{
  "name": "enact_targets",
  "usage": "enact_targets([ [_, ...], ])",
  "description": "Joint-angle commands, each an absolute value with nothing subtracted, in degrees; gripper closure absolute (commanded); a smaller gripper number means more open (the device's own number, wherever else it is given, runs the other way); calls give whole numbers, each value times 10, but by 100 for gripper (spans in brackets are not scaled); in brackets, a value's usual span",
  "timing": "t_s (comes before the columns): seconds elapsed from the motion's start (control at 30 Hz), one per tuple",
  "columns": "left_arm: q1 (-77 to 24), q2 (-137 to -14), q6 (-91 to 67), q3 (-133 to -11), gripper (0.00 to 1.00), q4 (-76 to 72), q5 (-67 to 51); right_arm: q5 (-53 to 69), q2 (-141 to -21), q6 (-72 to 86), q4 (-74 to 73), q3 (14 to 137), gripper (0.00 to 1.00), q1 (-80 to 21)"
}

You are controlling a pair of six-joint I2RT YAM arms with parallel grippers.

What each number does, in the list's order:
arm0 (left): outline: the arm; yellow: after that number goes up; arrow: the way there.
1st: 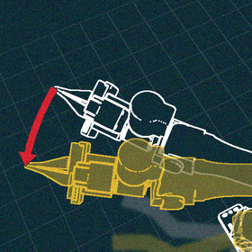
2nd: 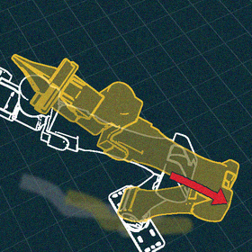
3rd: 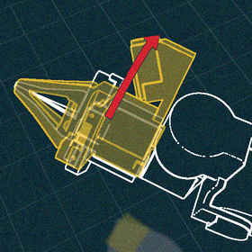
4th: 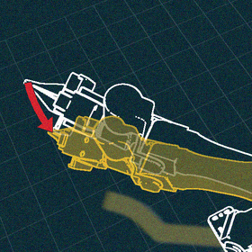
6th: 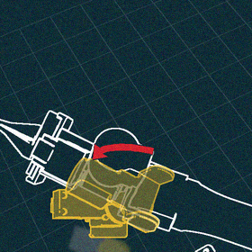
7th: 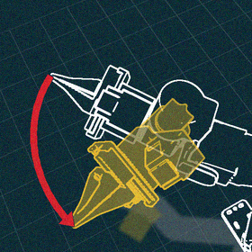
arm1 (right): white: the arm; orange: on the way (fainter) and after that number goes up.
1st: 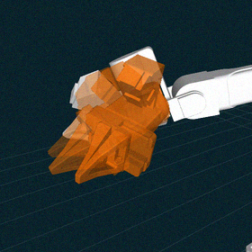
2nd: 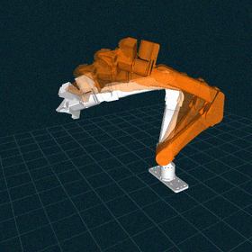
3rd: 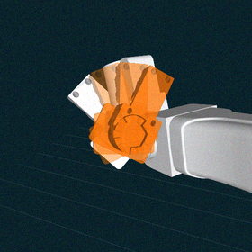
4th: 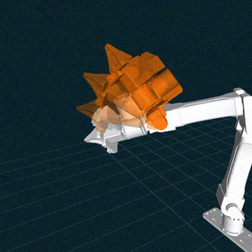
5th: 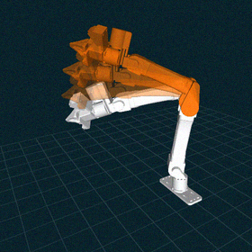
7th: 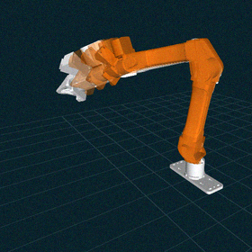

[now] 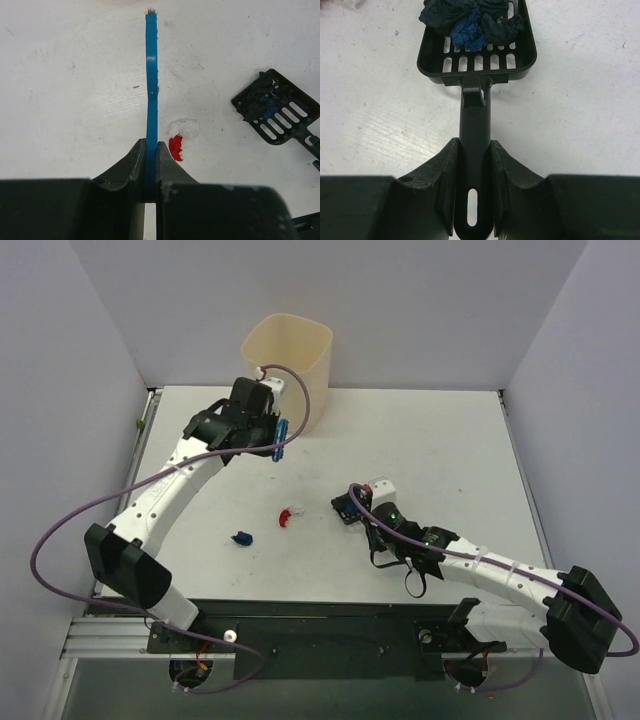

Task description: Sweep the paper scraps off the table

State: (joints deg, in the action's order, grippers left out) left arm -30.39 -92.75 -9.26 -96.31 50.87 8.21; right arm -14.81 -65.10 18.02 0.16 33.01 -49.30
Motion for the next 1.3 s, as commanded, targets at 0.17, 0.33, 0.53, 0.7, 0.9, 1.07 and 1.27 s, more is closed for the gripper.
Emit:
enact_targets([
  [0.17, -265, -817, -121, -875, 100, 425, 93, -185, -611, 163, 56, 333, 100, -514],
  [0.33, -246, -784, -120, -838, 100, 413, 91, -189, -622, 146, 40, 380, 100, -516],
  [0.53, -226, -748, -120, -794, 100, 400, 93, -180, -668, 128, 11, 489, 100, -515],
  [0.7, -205, -719, -120, -752, 100, 393, 89, -164, -739, 118, -46, 628, 100, -514],
  [0.9, -181, -689, -113, -707, 100, 385, 84, -151, -824, 108, -91, 796, 100, -510],
  [1.07, -168, -672, -109, -682, 100, 379, 69, -143, -903, 108, -141, 948, 100, -500],
  [1.27, -164, -661, -111, -651, 100, 361, 51, -122, -983, 134, -164, 1082, 100, -469],
])
